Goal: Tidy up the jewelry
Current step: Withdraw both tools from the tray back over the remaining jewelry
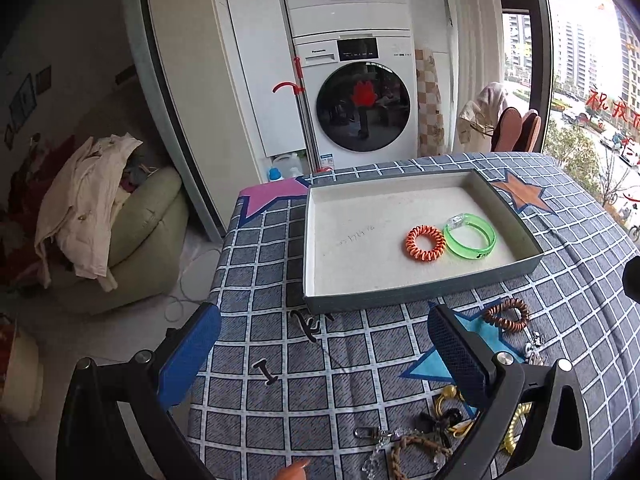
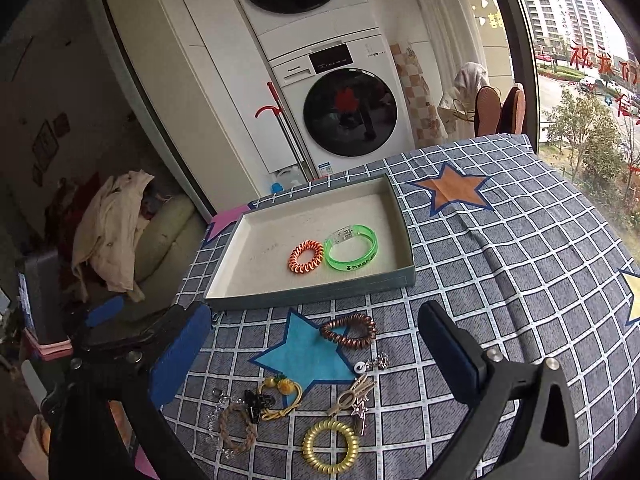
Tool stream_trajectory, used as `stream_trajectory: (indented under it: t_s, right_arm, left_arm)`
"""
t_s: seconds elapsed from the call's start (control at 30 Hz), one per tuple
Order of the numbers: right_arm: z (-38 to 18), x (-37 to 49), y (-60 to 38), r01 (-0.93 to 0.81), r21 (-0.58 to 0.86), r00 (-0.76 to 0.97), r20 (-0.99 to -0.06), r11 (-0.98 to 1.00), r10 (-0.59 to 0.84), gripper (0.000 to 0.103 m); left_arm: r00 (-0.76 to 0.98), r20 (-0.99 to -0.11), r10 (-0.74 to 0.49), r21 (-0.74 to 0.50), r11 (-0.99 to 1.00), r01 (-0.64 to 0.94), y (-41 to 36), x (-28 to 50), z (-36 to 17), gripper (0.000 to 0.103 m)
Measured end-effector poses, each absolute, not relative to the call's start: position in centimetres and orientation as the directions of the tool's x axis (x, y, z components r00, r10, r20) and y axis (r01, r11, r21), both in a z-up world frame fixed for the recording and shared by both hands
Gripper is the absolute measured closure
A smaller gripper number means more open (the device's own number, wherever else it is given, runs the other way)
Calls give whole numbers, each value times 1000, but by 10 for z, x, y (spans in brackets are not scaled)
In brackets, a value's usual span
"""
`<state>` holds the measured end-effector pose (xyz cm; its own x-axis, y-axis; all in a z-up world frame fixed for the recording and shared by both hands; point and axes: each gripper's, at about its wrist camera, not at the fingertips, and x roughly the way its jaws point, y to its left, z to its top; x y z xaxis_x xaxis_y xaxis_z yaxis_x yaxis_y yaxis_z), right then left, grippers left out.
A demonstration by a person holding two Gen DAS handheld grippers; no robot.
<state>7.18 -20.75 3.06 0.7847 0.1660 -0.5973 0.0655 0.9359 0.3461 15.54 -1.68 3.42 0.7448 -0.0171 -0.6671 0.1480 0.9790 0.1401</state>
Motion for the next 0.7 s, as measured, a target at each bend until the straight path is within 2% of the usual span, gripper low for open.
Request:
stream_trajectory:
  t_s: [0.43, 0.7]
  right_arm:
    - [12, 32, -197, 82, 288, 728, -671, 954, 140, 0]
    - [-19, 9, -200, 111, 279, 672, -728, 954, 135, 0]
  left_arm:
    - [750, -662, 0, 162, 976, 143, -8, 109, 27, 0]
    - [684, -729, -29, 79, 989, 126, 23, 86, -7, 0]
